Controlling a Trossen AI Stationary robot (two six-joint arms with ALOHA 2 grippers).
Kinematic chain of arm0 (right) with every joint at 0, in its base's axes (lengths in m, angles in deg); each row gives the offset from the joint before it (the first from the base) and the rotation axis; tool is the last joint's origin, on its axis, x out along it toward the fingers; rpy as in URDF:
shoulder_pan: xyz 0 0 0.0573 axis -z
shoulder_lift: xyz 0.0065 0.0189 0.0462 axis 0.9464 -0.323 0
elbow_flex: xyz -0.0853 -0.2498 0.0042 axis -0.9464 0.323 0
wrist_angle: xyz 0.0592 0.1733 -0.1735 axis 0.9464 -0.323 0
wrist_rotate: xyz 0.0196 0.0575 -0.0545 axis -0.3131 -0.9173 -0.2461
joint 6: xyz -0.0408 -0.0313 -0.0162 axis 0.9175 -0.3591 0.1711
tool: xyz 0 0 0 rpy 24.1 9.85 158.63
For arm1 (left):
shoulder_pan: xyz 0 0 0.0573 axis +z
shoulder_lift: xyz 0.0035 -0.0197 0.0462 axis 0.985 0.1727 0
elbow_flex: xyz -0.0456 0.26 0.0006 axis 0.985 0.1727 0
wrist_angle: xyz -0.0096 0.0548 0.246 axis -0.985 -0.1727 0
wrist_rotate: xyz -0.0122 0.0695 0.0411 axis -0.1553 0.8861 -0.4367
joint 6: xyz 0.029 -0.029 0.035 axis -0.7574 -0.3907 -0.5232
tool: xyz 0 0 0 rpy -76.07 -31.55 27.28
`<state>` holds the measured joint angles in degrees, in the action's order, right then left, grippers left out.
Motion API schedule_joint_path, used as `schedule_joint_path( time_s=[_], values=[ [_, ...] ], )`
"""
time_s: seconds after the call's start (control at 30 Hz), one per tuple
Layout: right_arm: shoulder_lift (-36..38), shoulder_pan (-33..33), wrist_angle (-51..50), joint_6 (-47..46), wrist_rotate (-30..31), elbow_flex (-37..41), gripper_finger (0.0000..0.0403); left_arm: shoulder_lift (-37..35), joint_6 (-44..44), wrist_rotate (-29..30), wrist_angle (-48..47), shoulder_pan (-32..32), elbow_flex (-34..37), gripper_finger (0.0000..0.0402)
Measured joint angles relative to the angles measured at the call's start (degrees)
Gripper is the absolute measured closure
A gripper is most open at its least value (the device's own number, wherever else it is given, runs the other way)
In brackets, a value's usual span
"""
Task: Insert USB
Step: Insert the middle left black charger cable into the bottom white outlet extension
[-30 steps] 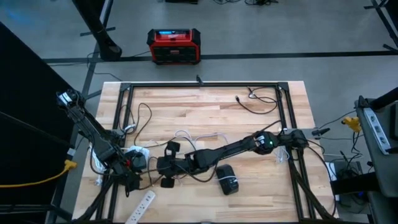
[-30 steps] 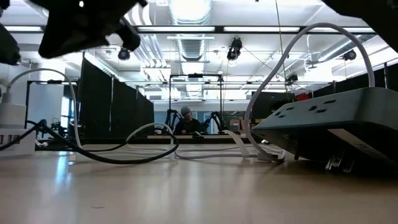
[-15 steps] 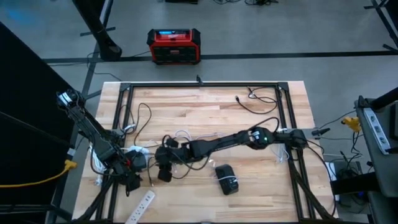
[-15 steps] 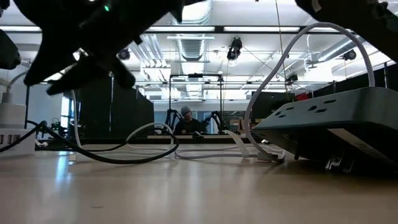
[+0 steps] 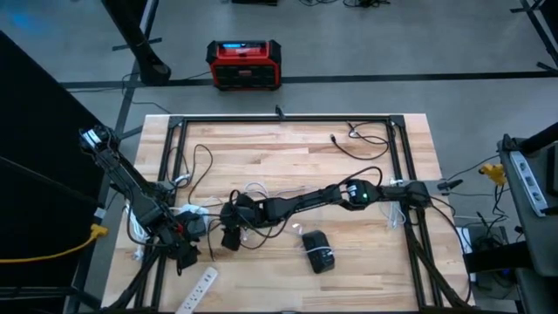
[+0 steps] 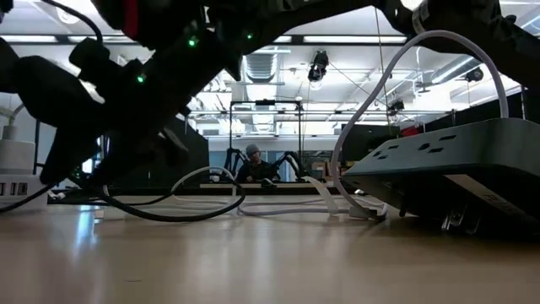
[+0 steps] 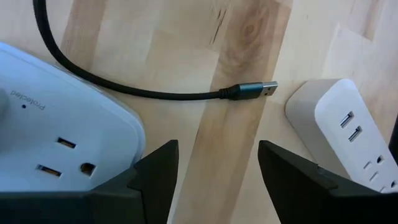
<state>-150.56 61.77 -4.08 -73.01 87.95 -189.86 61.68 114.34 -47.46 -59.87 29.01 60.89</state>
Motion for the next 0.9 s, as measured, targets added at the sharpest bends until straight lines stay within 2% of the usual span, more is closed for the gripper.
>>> schedule_joint_path(
  time_s=[0.13, 0.2, 0.33, 0.53, 0.73, 0.9],
  values=[
    [-0.19, -0.01, -0.56, 1.49, -3.37, 0.00, 0.0351, 0.00, 0.13, 0.00, 0.06, 0.04, 0.00, 0.0202],
    [-0.20, -0.02, -0.87, 2.49, -3.62, 0.00, 0.0388, 0.00, 0.17, 0.00, 0.12, 0.04, 0.00, 0.0206],
    [0.45, -0.23, -1.65, 3.62, -0.90, 0.02, 0.0398, 0.02, 0.47, 0.02, 0.47, 0.02, 0.02, 0.0211],
    [6.32, -2.41, -2.50, 8.47, 8.14, 0.02, 0.0400, 0.02, 0.35, 2.28, 2.75, 0.02, 0.31, 0.0212],
    [13.24, -6.16, -3.47, 15.97, 16.26, 0.02, 0.0401, -0.02, -1.23, 4.61, 5.44, -0.02, 0.31, 0.0194],
    [18.25, -9.92, -5.97, 19.21, 19.85, 0.00, 0.0401, -0.02, -3.80, 6.73, 7.94, -0.02, 0.31, 0.0174]
  ],
)
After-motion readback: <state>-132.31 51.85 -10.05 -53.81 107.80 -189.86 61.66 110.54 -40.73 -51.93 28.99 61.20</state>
